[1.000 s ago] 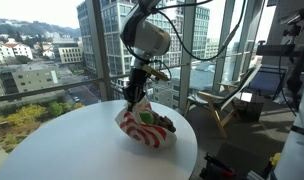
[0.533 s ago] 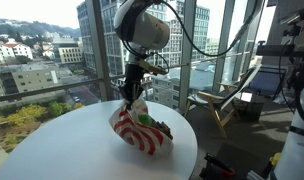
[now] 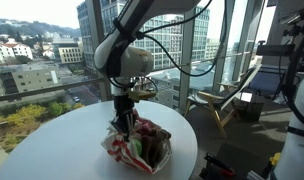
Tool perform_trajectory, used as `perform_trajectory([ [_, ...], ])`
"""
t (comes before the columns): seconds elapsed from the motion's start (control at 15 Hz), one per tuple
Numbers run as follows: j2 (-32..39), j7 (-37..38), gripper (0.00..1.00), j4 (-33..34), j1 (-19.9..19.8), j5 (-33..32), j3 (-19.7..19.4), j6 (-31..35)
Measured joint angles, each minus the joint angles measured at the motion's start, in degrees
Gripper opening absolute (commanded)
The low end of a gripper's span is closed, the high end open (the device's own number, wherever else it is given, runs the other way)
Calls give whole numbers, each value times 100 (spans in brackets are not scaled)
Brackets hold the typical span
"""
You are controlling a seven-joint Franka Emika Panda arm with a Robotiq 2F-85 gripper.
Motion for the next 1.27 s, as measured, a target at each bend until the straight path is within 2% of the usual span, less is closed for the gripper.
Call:
perform_trajectory([
  [0.13,54,474,43,5,111,-545,-2,-5],
  [0.33,-18,1704,66,4,281,-1571,-65,-69],
  [0.67,-474,3465,99,-57,399,-2627,-143,-757],
  [1.0,-1043,4169,100,-430,327,-2860,-245,-756],
  [1.27,-1197,4174,100,-854,126,-2822,-342,-66],
])
